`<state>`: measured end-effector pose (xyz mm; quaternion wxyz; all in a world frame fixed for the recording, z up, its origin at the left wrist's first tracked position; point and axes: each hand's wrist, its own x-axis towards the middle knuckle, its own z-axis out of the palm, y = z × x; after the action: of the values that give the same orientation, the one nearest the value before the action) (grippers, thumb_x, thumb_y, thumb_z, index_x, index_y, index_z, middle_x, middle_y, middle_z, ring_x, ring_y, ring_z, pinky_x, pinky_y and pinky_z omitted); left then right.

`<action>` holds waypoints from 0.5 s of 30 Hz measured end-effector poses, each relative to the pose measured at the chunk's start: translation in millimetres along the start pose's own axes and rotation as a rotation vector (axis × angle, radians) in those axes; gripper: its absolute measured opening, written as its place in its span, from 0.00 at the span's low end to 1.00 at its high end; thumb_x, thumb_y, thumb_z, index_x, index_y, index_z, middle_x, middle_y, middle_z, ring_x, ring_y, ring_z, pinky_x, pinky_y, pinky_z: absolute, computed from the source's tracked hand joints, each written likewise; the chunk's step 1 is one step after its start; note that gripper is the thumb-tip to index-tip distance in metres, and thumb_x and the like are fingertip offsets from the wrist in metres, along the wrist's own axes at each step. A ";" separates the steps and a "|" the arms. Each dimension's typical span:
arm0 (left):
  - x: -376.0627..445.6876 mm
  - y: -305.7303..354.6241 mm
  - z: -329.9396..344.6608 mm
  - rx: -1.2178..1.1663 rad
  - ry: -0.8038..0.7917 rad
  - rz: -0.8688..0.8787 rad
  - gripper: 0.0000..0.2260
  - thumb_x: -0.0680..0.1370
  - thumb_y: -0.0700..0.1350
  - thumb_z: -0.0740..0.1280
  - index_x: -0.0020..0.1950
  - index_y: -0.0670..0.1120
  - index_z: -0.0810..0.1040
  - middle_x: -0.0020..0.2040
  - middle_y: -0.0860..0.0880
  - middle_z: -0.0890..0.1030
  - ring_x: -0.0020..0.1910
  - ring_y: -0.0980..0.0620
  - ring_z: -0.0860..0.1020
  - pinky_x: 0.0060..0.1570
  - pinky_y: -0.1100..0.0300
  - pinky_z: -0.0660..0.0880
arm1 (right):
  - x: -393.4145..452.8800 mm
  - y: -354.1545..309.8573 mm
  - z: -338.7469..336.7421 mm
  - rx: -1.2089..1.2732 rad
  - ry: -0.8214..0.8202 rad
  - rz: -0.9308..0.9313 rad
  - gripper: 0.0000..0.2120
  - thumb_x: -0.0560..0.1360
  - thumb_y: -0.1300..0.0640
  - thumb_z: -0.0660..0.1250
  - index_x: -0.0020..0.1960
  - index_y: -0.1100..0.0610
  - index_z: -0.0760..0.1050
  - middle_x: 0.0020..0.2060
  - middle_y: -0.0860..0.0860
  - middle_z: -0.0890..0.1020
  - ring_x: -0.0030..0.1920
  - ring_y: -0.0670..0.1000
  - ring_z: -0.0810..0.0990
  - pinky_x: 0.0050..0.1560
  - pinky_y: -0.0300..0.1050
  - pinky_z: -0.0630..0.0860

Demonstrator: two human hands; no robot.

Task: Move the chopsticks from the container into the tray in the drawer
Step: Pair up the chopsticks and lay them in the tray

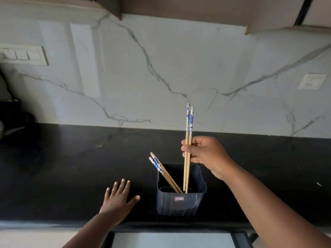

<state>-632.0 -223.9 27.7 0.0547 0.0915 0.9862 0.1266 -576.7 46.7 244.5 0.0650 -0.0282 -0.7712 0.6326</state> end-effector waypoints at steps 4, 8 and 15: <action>-10.2 19.9 -47.5 -0.049 0.331 0.236 0.33 0.78 0.65 0.52 0.79 0.53 0.49 0.80 0.51 0.47 0.76 0.54 0.39 0.75 0.54 0.39 | -0.1 -21.0 -1.3 0.168 0.014 0.014 0.05 0.72 0.64 0.73 0.48 0.58 0.82 0.41 0.56 0.86 0.42 0.54 0.87 0.39 0.43 0.83; -26.2 56.2 -115.9 -0.009 0.730 0.636 0.26 0.78 0.57 0.60 0.74 0.51 0.64 0.72 0.43 0.69 0.71 0.44 0.66 0.68 0.49 0.66 | 0.2 -35.3 7.8 0.349 -0.040 0.104 0.07 0.71 0.65 0.73 0.49 0.64 0.82 0.42 0.59 0.86 0.43 0.57 0.86 0.38 0.46 0.82; -55.8 90.5 -193.8 0.153 0.851 1.144 0.15 0.76 0.43 0.68 0.61 0.53 0.81 0.60 0.47 0.80 0.59 0.46 0.78 0.51 0.55 0.76 | -12.9 -54.6 29.6 0.454 -0.217 0.200 0.09 0.73 0.64 0.71 0.50 0.68 0.79 0.37 0.58 0.85 0.35 0.52 0.85 0.32 0.42 0.81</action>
<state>-587.8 -195.1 242.4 -0.4162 0.5405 0.7256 0.0906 -565.9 5.4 291.5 -0.0761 -0.0210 -0.6053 0.7921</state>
